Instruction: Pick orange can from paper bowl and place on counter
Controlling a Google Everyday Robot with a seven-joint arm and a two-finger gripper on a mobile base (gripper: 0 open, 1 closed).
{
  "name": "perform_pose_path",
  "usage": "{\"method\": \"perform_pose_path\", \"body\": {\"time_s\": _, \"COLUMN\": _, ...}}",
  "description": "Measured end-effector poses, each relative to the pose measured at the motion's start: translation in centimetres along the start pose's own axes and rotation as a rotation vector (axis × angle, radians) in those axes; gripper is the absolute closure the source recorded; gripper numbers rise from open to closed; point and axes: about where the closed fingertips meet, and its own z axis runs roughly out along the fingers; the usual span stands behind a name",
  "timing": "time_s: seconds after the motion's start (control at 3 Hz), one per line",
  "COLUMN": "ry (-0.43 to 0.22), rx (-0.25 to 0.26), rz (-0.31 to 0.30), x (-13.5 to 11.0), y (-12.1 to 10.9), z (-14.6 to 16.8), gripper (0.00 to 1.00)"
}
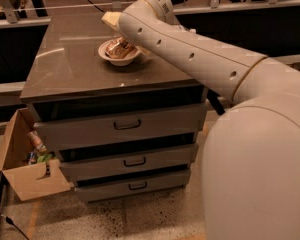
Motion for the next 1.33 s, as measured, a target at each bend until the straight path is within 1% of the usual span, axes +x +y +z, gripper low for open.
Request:
{"method": "perform_pose_path", "body": {"time_s": 0.67, "ry": -0.018, "rx": -0.022, "rz": 0.019, "x": -0.87, "y": 0.48, "z": -0.25, "gripper": 0.45}}
{"method": "perform_pose_path", "body": {"time_s": 1.33, "ry": -0.039, "rx": -0.036, "rz": 0.039, "x": -1.49, "y": 0.94, "z": -0.67, "gripper": 0.92}}
